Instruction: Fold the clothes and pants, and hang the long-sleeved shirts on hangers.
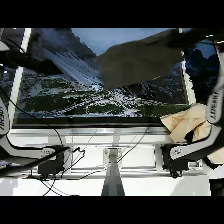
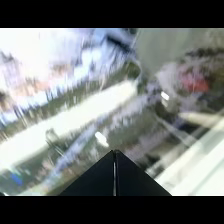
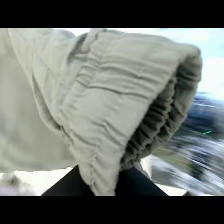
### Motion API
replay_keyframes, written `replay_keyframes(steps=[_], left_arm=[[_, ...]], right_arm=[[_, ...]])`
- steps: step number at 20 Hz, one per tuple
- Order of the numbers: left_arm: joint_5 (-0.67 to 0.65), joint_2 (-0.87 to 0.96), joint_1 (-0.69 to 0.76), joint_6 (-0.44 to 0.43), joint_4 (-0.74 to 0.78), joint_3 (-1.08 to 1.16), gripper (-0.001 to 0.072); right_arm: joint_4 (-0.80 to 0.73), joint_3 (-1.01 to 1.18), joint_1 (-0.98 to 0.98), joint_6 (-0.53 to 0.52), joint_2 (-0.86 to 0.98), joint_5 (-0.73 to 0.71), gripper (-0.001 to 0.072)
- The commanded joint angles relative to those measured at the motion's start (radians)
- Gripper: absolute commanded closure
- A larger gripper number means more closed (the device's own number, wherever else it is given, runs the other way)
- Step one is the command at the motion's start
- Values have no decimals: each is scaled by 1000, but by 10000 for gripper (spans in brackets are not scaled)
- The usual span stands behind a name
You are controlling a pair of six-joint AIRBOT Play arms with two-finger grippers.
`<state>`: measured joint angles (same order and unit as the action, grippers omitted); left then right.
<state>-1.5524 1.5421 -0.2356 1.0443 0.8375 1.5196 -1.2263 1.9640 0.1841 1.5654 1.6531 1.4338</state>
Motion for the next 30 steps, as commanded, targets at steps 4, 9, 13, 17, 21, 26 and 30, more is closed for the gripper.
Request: replay_keyframes(steps=[4, 9, 13, 17, 21, 26, 30], left_arm=[[54, -189, -1, -5, 0, 148, 698], [91, -281, -1, -4, -1, 148, 697], [90, -288, -1, -4, -1, 148, 697], [91, -284, -1, -4, -1, 148, 697], [91, -283, -1, -4, -1, 148, 696], [91, -283, -1, -4, -1, 148, 696], [91, -283, -1, -4, -1, 148, 696]], right_arm=[[-335, 28, 327, 389, -315, 259, 691], [-421, 26, 554, 514, -463, 404, 691], [-438, 26, 700, 523, -554, 404, 691], [-438, 26, 789, 528, -570, 404, 182], [-438, 26, 796, 558, -568, 402, 27], [-397, 25, 788, 520, -560, 303, 250], [-270, 23, 687, 345, -511, 281, 691]])
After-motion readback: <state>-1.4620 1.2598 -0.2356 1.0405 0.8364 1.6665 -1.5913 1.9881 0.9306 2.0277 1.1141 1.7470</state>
